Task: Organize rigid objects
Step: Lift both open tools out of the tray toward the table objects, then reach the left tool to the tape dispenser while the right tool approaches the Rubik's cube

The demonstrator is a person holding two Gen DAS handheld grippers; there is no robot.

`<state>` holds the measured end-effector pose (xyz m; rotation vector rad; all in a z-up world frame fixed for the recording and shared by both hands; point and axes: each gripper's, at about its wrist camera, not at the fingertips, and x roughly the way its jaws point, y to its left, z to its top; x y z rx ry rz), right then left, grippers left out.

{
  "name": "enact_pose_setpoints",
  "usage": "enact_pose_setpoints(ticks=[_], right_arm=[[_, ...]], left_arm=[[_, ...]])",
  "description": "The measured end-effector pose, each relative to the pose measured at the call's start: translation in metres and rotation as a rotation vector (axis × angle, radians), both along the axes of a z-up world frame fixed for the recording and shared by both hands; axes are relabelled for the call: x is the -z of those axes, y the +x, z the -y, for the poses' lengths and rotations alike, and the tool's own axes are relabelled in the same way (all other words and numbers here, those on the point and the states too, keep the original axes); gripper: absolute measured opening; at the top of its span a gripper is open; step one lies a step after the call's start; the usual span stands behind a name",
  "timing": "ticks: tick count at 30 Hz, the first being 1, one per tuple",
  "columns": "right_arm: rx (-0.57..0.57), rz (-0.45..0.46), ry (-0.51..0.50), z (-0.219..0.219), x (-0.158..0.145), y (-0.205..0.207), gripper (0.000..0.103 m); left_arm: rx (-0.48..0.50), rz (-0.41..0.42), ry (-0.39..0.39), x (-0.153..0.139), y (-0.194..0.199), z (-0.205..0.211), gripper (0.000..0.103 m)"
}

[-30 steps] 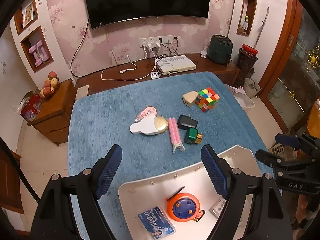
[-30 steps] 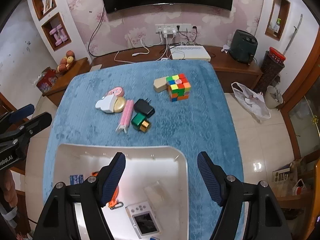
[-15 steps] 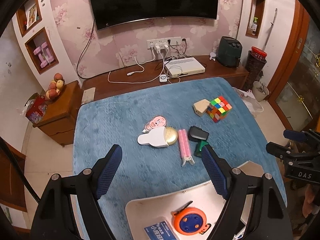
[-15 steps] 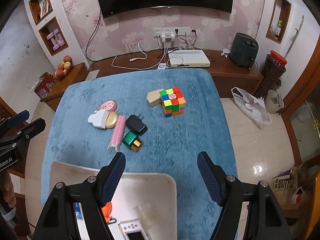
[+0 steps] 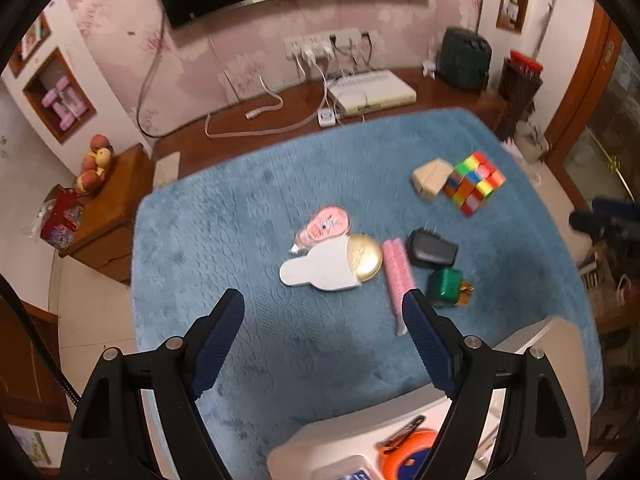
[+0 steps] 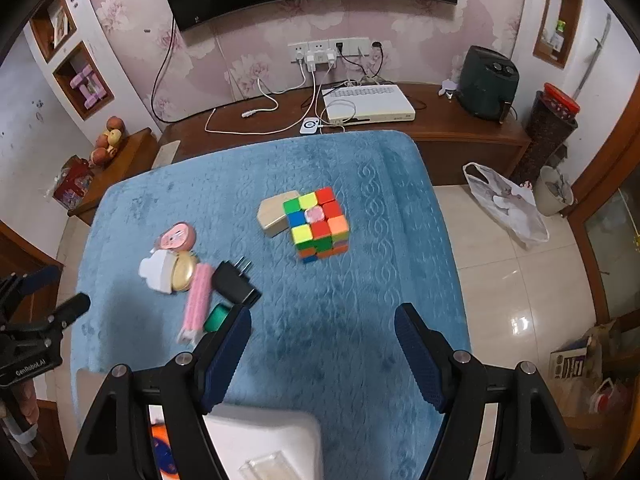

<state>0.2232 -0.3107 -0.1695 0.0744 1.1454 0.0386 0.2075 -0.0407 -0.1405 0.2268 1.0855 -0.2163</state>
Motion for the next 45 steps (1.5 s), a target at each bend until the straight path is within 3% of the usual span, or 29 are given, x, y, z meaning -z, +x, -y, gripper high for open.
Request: enact_pose_setpoints(ticks=[3,6,17,24,34,36,38,40,41,45], right_arm=[[-0.01,-0.026,0.015,0.004,0.013,0.018,0.075],[-0.021,-0.057,0.043,0.006,0.025,0.035,0.075],[-0.04,-0.144,0.019,0.001,0.071,0.09,0.075],[-0.035,-0.198,0.044,-0.003,0.097,0.111,0.075],[-0.024,-0.225,0.074,-0.002,0.107,0.123,0.075],[-0.024,-0.237,0.071,-0.002,0.11,0.124,0.075],[-0.03,-0.248,0.088,-0.004,0.113,0.125,0.063],[-0.028,-0.252,0.083,-0.005,0.113,0.124,0.063],[-0.028,-0.251,0.079,-0.006,0.113,0.124,0.062],[-0.025,-0.251,0.082,-0.008,0.11,0.118,0.062]], left_arm=[[0.019,-0.04,-0.007,0.014,0.012,-0.003,0.084],[0.108,-0.074,-0.014,0.026,0.024,-0.001,0.084],[0.477,-0.126,0.169,0.072,0.046,0.025,0.084],[0.556,-0.134,0.223,0.092,0.057,0.032,0.084],[0.732,-0.098,0.358,0.111,0.047,0.043,0.083],[0.742,-0.102,0.352,0.112,0.047,0.044,0.077],[0.75,-0.113,0.347,0.115,0.049,0.047,0.075],[0.759,-0.105,0.35,0.117,0.048,0.05,0.073],[0.763,-0.109,0.347,0.119,0.049,0.051,0.066],[0.744,-0.101,0.313,0.117,0.047,0.05,0.066]])
